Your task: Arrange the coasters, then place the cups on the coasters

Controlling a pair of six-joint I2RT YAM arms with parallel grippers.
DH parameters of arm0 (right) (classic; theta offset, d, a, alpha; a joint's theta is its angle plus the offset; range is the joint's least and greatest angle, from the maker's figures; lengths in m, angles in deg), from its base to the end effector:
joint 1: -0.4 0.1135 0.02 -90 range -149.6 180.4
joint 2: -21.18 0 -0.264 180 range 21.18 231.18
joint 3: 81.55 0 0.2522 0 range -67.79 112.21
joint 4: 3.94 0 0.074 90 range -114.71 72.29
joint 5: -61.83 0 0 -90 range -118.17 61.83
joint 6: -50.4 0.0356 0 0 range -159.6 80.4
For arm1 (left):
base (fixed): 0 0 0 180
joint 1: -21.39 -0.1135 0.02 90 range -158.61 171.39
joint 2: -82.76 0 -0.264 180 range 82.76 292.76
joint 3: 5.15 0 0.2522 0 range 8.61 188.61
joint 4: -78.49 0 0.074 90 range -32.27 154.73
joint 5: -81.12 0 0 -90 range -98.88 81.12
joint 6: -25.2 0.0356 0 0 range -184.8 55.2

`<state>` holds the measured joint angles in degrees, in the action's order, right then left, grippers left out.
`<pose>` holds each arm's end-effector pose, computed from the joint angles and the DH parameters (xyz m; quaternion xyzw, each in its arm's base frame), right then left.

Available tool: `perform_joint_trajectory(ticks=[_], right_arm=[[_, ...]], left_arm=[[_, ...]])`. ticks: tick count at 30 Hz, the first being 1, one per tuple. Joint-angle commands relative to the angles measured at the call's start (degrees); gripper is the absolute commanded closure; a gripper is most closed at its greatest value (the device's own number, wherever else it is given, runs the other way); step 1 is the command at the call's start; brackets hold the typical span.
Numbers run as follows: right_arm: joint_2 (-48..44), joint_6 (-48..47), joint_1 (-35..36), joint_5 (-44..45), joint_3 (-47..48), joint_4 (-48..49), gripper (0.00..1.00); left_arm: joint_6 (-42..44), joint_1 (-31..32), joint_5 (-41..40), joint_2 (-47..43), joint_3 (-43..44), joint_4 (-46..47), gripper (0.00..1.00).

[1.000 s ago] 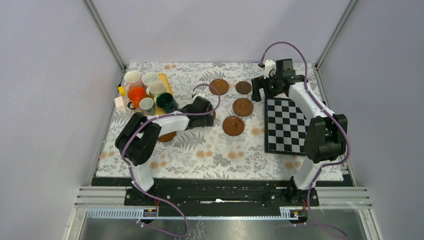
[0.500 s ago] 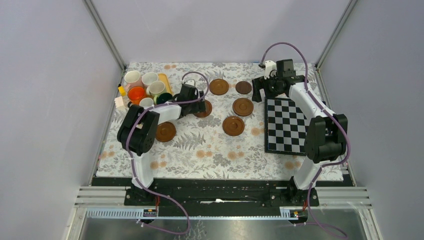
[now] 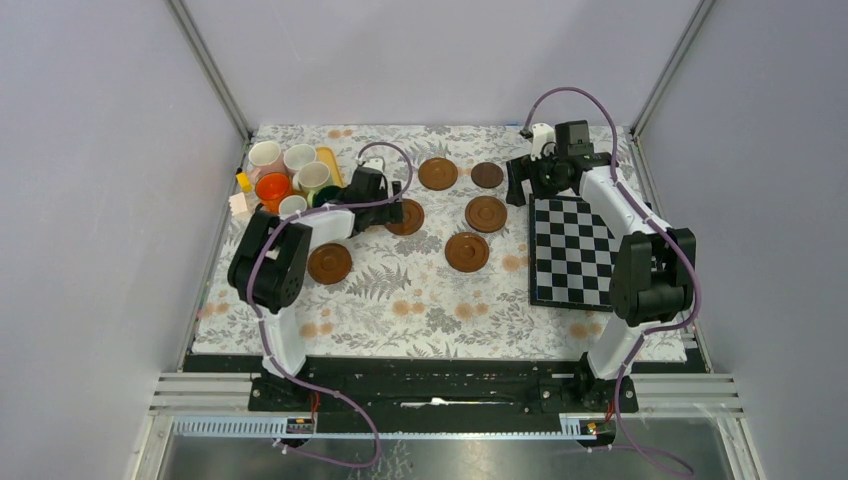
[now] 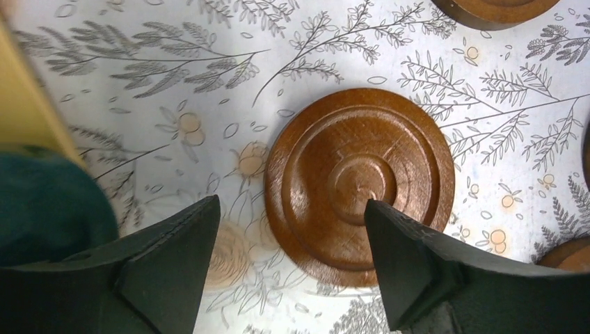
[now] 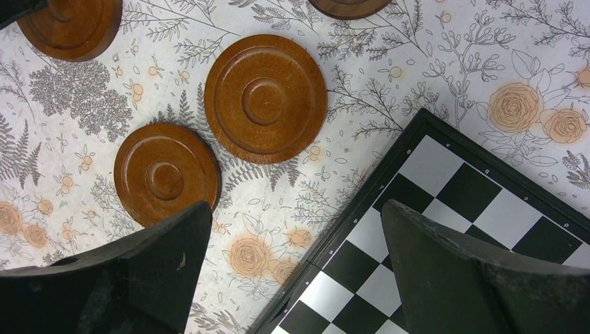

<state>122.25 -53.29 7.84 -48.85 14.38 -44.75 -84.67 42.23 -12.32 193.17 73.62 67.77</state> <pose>0.3915 0.0638 0.2729 -0.2334 0.8842 0.1460 0.3774 0.3818 -0.1431 0.1548 -0.0044 0.9145 -0.1147 0.3880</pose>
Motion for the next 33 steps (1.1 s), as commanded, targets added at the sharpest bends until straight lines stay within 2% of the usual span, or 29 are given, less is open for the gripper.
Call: perform_joint_trajectory(ticks=[1, 6, 15, 23, 33], right_arm=[[-3.0, -0.5, -0.3, -1.5, -0.3, 1.1, 0.01], [-3.3, -0.2, -0.5, -1.5, -0.3, 1.3, 0.01], [-4.6, 0.1, -0.7, -2.2, -1.1, 0.8, 0.0], [-7.3, 0.6, -0.7, -1.9, -3.2, 1.1, 0.0], [-12.0, 0.2, -0.8, -1.9, -8.4, 2.9, 0.01]], left_arm=[[-0.1, 2.1, -5.2, -7.9, -2.1, -2.8, 0.15], [-3.1, 7.6, -7.7, -10.0, -6.5, -7.2, 0.08], [-7.9, 13.3, -10.5, -9.5, -9.8, -8.5, 0.09], [-9.1, 13.1, -15.4, -0.3, -4.1, -10.3, 0.17], [-7.0, 10.4, -17.2, 6.0, -0.8, -6.2, 0.21]])
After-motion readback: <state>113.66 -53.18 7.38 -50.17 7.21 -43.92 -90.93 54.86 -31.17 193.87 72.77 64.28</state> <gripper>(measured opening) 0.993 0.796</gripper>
